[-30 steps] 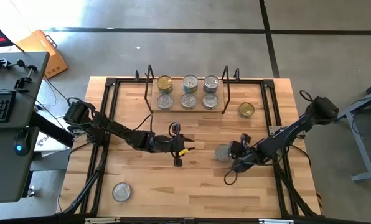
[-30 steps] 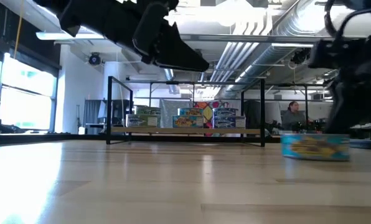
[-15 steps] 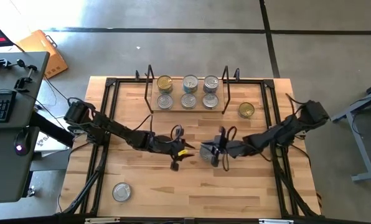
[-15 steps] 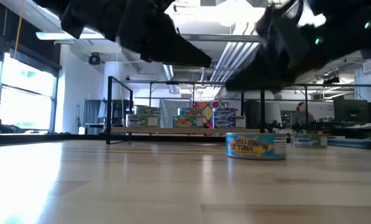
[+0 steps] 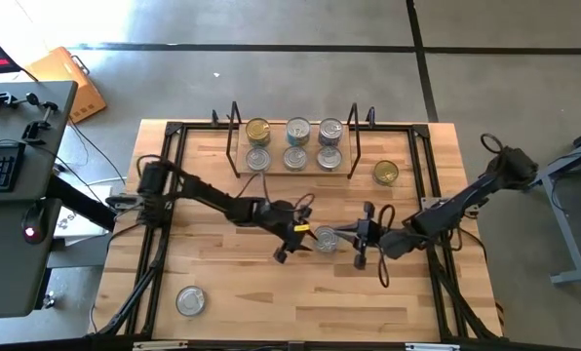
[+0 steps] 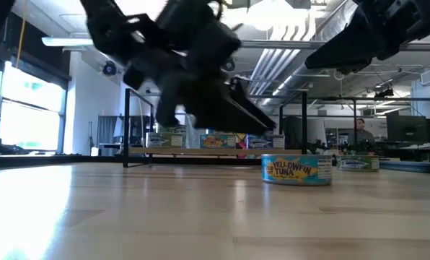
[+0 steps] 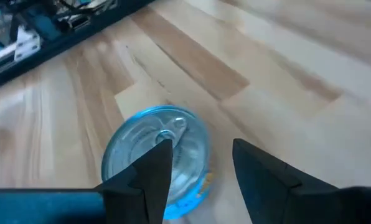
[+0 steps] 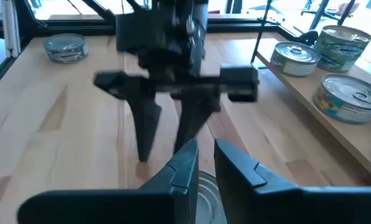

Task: Stack canned seafood by type on shelf
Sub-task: Stack the light blue tuna can on top of the light blue tuna can on the shelf

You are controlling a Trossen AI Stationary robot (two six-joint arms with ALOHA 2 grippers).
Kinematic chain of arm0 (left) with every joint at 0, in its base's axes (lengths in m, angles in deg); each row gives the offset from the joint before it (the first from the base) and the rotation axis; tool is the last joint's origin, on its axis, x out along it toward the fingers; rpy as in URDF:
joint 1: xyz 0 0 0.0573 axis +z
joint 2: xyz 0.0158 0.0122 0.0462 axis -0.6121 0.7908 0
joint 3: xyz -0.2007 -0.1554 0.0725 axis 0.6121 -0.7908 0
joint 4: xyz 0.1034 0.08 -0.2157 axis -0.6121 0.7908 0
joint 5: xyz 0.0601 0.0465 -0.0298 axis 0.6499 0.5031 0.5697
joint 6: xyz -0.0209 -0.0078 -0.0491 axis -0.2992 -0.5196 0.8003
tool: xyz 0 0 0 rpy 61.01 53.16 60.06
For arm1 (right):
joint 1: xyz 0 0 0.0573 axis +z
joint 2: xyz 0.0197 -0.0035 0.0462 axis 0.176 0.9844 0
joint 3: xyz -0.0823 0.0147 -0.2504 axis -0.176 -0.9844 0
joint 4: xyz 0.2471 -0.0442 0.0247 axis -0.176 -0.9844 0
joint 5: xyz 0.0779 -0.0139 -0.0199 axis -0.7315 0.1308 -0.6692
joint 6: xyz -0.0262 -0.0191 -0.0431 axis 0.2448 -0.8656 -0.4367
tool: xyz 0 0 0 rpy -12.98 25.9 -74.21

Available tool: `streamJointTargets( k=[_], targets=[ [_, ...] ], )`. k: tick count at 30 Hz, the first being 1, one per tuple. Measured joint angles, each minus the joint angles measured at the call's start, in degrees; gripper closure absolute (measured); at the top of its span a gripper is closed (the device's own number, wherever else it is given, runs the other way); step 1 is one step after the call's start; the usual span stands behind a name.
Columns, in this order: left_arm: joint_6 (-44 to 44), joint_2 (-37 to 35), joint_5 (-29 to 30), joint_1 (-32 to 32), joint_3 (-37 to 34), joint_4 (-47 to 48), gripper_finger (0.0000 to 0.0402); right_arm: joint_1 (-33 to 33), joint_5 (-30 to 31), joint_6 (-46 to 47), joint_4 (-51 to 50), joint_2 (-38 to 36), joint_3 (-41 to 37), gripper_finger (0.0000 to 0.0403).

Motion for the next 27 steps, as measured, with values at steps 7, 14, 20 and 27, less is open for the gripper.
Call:
streamJointTargets(
  k=[7,14,20,27],
  targets=[
    [-13.1,7.0,1.8,-0.4,5.7,3.6,0.0244,-0.1,0.3,0.1,-1.5,0.2,-0.1,0.0359],
    [-15.9,7.6,5.9,-0.2,7.4,8.6,0.0300,-0.2,1.0,0.1,-2.7,0.2,-0.1,0.0359],
    [-11.1,7.5,13.5,-1.2,7.5,10.9,0.0390,-0.2,1.7,0.0,-3.7,0.2,-0.1,0.0359],
    [-4.9,4.3,22.1,-4.2,7.2,17.2,0.0399,-0.2,1.7,1.1,-5.2,0.2,-0.1,0.0359]
  ],
)
